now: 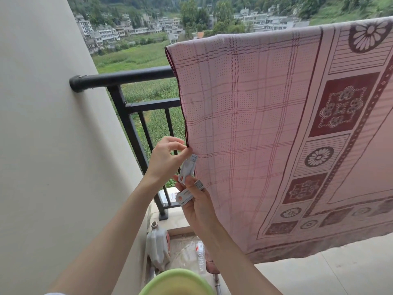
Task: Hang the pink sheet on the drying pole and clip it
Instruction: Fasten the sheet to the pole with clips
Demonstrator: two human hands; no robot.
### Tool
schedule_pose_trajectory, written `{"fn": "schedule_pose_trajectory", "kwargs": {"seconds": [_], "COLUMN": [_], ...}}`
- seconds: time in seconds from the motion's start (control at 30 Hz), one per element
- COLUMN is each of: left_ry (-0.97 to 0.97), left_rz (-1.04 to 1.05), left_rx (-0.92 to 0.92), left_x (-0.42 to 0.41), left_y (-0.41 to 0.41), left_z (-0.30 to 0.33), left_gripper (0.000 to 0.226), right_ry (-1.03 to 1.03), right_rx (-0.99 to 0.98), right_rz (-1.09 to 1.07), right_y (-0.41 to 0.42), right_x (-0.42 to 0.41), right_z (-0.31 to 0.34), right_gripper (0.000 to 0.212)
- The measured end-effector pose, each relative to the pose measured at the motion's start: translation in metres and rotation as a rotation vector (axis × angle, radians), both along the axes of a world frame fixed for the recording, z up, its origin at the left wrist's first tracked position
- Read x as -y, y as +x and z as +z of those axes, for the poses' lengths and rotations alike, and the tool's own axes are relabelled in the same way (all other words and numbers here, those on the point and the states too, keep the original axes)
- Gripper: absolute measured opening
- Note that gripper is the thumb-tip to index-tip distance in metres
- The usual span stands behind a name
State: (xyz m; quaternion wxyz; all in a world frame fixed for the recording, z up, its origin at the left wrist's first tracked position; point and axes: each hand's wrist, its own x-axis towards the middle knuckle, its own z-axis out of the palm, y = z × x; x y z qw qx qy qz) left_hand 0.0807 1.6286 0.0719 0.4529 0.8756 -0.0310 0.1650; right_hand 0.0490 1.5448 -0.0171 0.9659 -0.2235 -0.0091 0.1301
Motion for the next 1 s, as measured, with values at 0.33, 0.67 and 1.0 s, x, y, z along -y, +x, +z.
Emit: {"fn": "schedule_pose_trajectory", "kwargs": {"seconds": [0.33,0.67,1.0], "left_ry": [-0.091,-0.248,-0.292], "left_rz": [-0.056,-0.072,-0.249], "left_rx": [0.006,-0.351,-0.34], "left_x": [0.0,-0.02,0.018], "left_y": [-0.005,-0.014,0.003], "left_z": [-0.007,-0.103,-0.162], "left_gripper": [0.014,0.034,0.032], "right_ry": [-0.095,-0.749,-1.019], "right_rx": [0.087,-0.133,-0.185], "right_rz": [0.107,0.062,-0.106], "right_y": [0.012,-0.008,0.003], "right_x": [0.006,0.063,0.078], "right_z": [-0.01,-0.054,-0.091], "right_gripper": [0.104,0.009,0.011]}}
